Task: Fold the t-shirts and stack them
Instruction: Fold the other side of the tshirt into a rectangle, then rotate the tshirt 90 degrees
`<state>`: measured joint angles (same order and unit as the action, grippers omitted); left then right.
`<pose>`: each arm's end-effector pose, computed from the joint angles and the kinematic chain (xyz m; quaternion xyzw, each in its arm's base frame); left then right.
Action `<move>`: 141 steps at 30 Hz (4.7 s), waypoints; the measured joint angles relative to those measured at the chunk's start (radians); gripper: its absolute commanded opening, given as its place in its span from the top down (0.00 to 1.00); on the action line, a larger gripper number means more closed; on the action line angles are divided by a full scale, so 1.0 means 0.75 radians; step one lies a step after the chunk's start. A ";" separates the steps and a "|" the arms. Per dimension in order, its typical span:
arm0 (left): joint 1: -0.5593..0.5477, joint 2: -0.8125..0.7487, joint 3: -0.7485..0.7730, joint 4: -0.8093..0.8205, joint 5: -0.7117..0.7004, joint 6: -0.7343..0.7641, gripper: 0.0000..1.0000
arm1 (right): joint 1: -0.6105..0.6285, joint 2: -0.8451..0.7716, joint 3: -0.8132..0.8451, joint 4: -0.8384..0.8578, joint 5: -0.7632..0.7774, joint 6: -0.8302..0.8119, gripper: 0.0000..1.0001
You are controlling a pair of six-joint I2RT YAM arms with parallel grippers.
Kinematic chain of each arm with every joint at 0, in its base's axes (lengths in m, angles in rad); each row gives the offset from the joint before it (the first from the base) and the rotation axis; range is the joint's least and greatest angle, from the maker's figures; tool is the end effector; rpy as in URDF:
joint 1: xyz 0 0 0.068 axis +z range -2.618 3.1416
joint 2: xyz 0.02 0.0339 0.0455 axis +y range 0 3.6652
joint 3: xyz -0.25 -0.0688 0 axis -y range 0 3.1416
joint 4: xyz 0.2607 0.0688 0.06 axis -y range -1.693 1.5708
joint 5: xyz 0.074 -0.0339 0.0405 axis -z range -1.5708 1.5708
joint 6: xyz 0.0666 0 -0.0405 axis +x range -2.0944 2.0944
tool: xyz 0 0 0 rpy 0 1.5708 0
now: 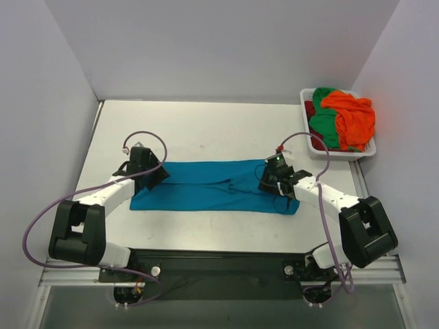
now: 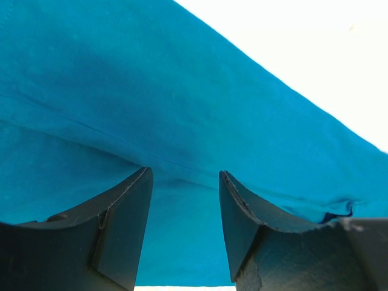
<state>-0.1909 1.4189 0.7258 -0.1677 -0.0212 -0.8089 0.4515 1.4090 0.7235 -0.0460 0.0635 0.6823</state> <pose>0.3073 -0.0579 0.1336 -0.2886 0.8921 -0.1579 0.3098 0.2934 0.1376 0.1478 0.1179 0.9052 0.1942 0.3591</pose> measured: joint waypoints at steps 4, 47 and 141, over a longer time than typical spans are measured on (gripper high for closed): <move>-0.026 -0.007 -0.024 0.004 0.000 0.000 0.42 | 0.081 0.016 -0.043 -0.018 0.018 0.002 0.72; -0.747 0.131 0.018 -0.062 -0.315 0.085 0.57 | -0.212 0.710 0.738 -0.305 -0.026 -0.214 0.64; -0.328 1.423 1.845 -0.438 0.010 0.298 0.65 | -0.161 1.074 1.634 -0.577 -0.364 -0.365 0.15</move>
<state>-0.4366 2.4859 2.1098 -0.4961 -0.0139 -0.5854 0.3305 2.2143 1.9491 -0.4789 -0.2096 0.4088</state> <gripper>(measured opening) 0.352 0.852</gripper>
